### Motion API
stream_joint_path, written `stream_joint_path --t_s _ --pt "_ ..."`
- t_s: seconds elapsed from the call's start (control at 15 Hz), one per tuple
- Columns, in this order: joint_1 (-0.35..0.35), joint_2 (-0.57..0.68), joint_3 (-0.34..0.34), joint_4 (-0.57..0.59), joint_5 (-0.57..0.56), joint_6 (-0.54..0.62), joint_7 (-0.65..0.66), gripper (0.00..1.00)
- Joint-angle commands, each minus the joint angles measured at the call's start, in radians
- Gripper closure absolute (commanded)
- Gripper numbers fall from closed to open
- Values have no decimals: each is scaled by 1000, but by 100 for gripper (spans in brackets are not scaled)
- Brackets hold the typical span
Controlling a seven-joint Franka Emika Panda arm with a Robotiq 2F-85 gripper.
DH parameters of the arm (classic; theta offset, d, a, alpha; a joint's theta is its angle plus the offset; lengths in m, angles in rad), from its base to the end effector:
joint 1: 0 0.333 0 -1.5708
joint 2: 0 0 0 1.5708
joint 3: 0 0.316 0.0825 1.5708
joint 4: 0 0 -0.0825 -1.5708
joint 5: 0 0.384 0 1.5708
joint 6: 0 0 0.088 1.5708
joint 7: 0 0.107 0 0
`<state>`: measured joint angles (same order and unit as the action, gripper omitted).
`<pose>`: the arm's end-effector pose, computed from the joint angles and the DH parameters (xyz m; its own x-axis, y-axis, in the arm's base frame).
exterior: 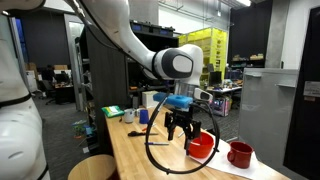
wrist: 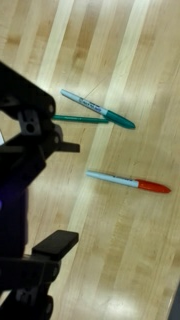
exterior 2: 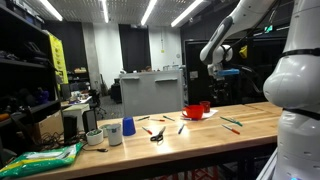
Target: Take the red marker out of the red bowl and place it on the table top
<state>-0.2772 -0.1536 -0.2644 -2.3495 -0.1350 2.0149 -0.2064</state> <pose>0.3905 -0.2446 0.3767 0.9471 -0.2541 -0.1961 -0.2533 -0.9669 0.0295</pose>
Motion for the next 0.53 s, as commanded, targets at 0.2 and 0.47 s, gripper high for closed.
stream_joint_path --t_s 0.2,0.47 --pt "10 -13 -3 2 -1 -14 0 9" --pt "7 -35 -5 -76 8 161 34 0"
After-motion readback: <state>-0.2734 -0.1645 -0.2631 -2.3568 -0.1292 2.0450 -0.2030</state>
